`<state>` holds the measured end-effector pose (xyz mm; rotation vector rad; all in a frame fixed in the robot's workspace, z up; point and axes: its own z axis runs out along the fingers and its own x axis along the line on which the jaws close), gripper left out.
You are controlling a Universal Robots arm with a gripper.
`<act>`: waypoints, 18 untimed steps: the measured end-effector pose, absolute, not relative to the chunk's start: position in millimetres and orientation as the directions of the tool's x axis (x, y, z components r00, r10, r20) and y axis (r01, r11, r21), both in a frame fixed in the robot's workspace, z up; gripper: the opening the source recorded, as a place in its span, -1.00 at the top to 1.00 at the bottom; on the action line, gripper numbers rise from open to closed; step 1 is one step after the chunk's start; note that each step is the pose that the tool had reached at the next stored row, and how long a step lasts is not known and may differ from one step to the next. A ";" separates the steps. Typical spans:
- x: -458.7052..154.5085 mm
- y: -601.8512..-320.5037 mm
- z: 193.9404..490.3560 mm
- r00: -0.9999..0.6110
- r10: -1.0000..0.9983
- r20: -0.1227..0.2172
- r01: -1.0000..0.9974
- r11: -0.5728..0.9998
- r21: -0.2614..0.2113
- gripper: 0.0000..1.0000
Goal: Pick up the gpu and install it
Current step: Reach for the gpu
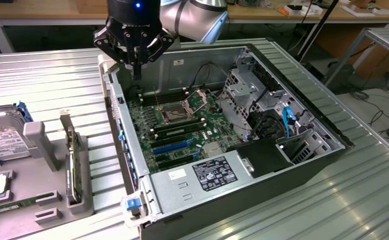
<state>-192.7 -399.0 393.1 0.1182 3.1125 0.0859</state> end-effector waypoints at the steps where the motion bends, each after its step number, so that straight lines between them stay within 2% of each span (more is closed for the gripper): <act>1: -193.4 -399.0 393.1 -0.997 0.077 -0.024 0.075 0.996 0.056 0.79; 18: -210.5 -398.9 393.1 -0.997 0.077 -0.024 0.075 0.996 0.056 0.79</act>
